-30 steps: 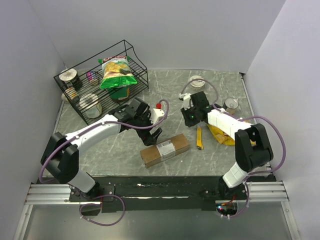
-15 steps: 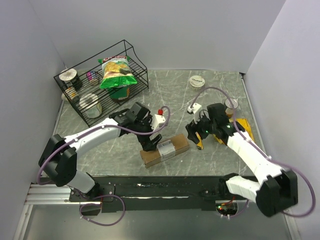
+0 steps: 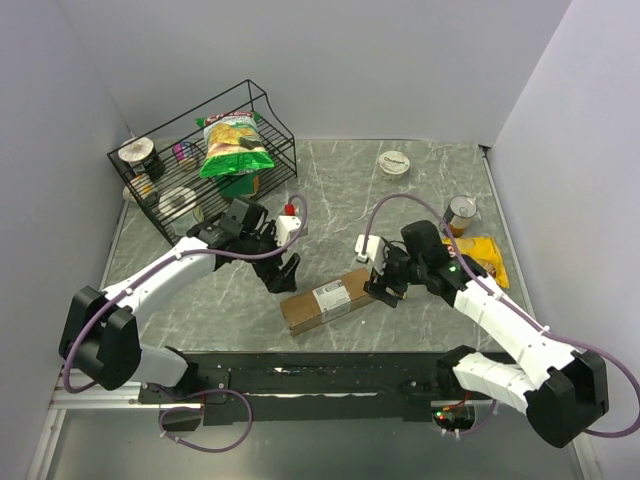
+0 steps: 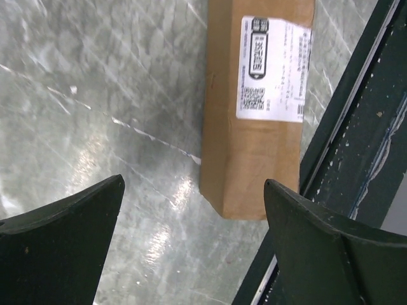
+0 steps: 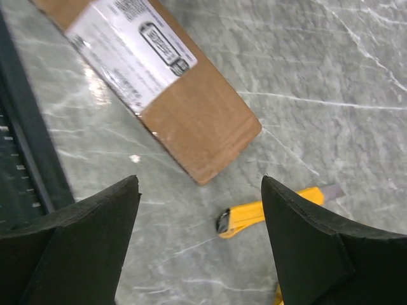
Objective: Unpack the express box
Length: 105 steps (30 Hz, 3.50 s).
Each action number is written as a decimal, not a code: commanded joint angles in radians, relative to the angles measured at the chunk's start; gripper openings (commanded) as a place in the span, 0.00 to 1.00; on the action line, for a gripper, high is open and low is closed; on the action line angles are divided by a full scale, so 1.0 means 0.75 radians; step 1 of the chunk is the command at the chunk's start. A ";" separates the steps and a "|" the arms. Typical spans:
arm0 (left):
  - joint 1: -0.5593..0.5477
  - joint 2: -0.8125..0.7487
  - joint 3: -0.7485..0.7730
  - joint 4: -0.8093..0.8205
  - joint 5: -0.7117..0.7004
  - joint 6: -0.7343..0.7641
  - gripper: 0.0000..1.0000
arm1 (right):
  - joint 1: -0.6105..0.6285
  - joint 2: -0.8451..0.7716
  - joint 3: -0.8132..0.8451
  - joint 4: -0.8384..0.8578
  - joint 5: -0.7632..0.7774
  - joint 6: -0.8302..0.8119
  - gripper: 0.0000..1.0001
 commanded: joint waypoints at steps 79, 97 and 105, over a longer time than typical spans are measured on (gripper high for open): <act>-0.092 0.669 0.188 0.049 0.037 -0.122 0.88 | 0.608 -0.076 -0.368 0.420 0.322 -0.241 0.65; -0.106 0.696 0.207 0.047 0.039 -0.122 0.87 | 0.608 -0.113 -0.309 0.371 0.369 -0.220 0.61; -0.110 0.706 0.217 0.041 0.031 -0.120 0.87 | 0.608 -0.103 -0.386 0.371 0.332 -0.269 0.61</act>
